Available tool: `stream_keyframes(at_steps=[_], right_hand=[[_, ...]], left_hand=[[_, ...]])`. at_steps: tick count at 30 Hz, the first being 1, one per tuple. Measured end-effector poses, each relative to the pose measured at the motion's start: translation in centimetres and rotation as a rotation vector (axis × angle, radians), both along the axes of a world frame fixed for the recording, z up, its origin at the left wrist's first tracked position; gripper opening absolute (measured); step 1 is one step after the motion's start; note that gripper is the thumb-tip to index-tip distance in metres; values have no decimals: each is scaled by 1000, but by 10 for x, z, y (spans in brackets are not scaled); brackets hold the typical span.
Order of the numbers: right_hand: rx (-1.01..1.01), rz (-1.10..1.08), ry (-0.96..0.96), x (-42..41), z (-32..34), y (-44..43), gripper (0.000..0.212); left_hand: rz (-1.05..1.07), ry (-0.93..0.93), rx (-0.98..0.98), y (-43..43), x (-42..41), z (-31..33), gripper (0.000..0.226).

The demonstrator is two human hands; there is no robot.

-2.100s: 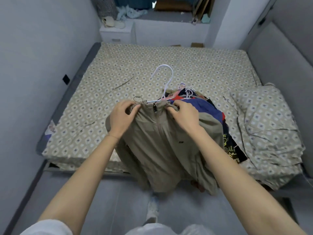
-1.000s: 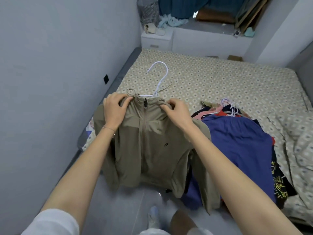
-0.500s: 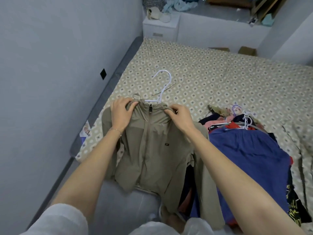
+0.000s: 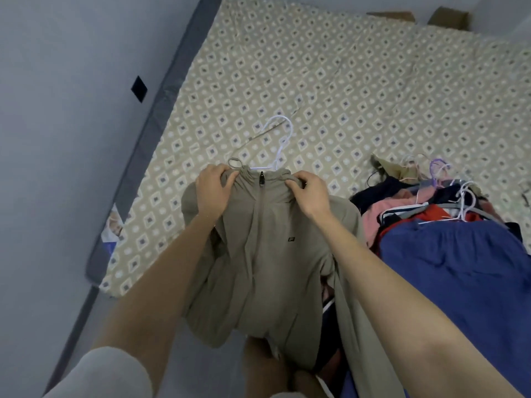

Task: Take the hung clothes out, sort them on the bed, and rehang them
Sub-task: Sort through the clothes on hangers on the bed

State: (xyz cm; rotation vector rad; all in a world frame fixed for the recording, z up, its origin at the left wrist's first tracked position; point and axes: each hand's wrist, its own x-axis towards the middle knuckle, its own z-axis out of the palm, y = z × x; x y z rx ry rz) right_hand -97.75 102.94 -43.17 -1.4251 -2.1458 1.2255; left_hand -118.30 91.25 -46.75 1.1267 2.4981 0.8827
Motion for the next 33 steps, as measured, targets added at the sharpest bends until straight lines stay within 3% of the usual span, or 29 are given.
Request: stream_keyframes(at_steps=[2,7,16,24,30,33], right_hand=[[-8,-31,-45,-6,-40,13,16],[50,-69,-140,-17,-122,36,17],[76,-145,-218,-27,-203,60,13],[66,-166,69,-73,-216,86,30],[30,-161,39,-67,-229,96,32],[-6,-145,-146,-50,-225,97,27]], left_hand=[[-29,-21,-42,16,-7,-37,46],[-65,-89,-40,47,-18,-113,27],[-166,-38,-39,78,-27,-190,21],[-106,-63,49,106,-64,-209,20],[-171,-119,-56,108,-68,-216,30],[-245,-32,-108,98,-53,-211,40]])
